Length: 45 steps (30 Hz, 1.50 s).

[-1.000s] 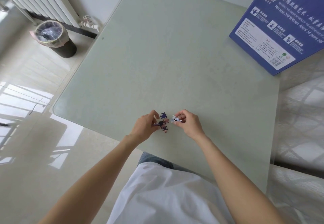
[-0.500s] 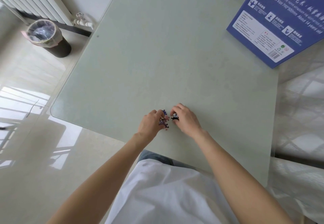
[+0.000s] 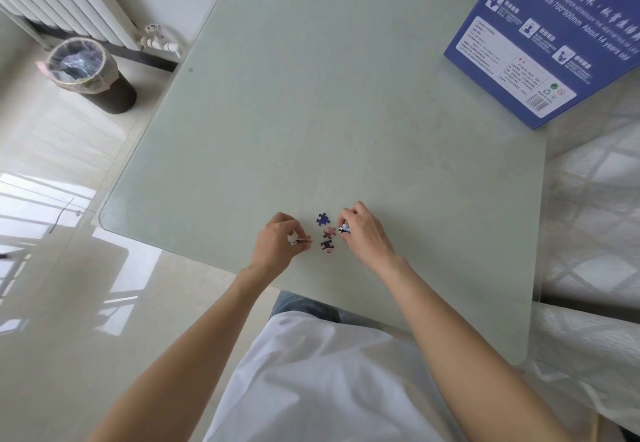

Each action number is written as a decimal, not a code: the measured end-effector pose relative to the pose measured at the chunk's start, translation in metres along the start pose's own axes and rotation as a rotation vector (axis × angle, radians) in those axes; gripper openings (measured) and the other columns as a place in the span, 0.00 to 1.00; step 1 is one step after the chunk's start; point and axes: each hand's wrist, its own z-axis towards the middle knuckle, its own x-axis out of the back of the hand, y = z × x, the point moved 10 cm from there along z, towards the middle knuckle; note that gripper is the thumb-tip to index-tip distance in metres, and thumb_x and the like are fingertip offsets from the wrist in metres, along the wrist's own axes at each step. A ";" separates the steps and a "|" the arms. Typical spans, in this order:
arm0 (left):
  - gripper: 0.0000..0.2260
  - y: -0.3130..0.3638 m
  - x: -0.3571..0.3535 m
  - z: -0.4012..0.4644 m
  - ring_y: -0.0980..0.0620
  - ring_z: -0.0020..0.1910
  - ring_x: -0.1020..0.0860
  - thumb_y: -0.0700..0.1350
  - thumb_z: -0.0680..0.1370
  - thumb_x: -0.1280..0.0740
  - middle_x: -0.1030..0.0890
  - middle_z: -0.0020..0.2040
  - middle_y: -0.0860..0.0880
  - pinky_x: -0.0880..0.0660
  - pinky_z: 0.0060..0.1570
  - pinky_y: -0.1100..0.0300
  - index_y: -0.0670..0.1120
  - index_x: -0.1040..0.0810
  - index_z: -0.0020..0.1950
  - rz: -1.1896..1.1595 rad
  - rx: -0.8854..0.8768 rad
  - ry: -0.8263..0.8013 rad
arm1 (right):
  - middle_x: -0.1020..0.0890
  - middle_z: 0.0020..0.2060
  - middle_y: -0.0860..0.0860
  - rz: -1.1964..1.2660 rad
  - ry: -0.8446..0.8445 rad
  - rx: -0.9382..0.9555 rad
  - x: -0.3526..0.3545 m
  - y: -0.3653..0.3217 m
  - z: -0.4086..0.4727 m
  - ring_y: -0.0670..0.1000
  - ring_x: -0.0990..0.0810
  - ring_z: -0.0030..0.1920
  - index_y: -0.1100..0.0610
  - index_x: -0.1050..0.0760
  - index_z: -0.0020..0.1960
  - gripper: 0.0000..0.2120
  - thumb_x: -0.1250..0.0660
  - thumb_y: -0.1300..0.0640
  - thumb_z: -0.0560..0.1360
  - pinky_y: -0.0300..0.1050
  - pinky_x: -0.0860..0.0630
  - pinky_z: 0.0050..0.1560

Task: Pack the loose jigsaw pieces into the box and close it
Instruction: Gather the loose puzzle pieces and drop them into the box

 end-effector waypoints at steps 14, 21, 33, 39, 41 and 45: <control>0.08 0.024 -0.011 0.007 0.45 0.43 0.24 0.42 0.72 0.29 0.23 0.47 0.44 0.31 0.42 0.61 0.43 0.22 0.50 0.185 -0.154 -0.064 | 0.26 0.52 0.50 0.081 0.011 0.120 -0.007 -0.021 -0.009 0.52 0.24 0.45 0.57 0.25 0.45 0.07 0.30 0.66 0.70 0.44 0.28 0.41; 0.08 0.017 -0.012 -0.003 0.50 0.45 0.24 0.48 0.71 0.29 0.18 0.44 0.52 0.30 0.42 0.58 0.48 0.23 0.48 0.140 -0.091 -0.051 | 0.26 0.47 0.51 -0.009 -0.029 0.120 -0.009 -0.026 -0.001 0.52 0.30 0.48 0.57 0.25 0.47 0.07 0.32 0.65 0.71 0.45 0.29 0.42; 0.15 0.032 -0.035 -0.004 0.43 0.42 0.22 0.44 0.73 0.30 0.27 0.55 0.45 0.29 0.44 0.57 0.43 0.25 0.58 0.112 -0.032 -0.054 | 0.29 0.39 0.48 0.308 -0.038 -0.023 0.006 -0.004 0.021 0.45 0.29 0.36 0.56 0.23 0.52 0.14 0.26 0.63 0.67 0.36 0.33 0.40; 0.12 0.029 -0.037 -0.006 0.42 0.42 0.23 0.46 0.74 0.30 0.27 0.54 0.45 0.32 0.41 0.59 0.43 0.24 0.54 0.136 -0.017 -0.068 | 0.32 0.43 0.50 0.196 -0.145 0.084 -0.003 -0.019 0.030 0.45 0.31 0.36 0.57 0.22 0.52 0.13 0.28 0.65 0.69 0.36 0.34 0.42; 0.12 0.031 -0.038 -0.004 0.42 0.43 0.23 0.46 0.74 0.31 0.27 0.54 0.45 0.33 0.40 0.60 0.43 0.25 0.55 0.151 -0.023 -0.081 | 0.32 0.44 0.49 0.144 -0.148 0.105 -0.003 -0.021 0.028 0.49 0.30 0.39 0.58 0.23 0.50 0.09 0.29 0.64 0.70 0.39 0.33 0.42; 0.13 0.034 -0.040 -0.003 0.43 0.44 0.23 0.45 0.75 0.32 0.27 0.54 0.45 0.31 0.41 0.58 0.42 0.26 0.56 0.200 -0.040 -0.096 | 0.30 0.47 0.51 0.106 -0.150 0.085 -0.005 -0.020 0.028 0.52 0.27 0.43 0.59 0.25 0.48 0.07 0.30 0.62 0.71 0.42 0.30 0.44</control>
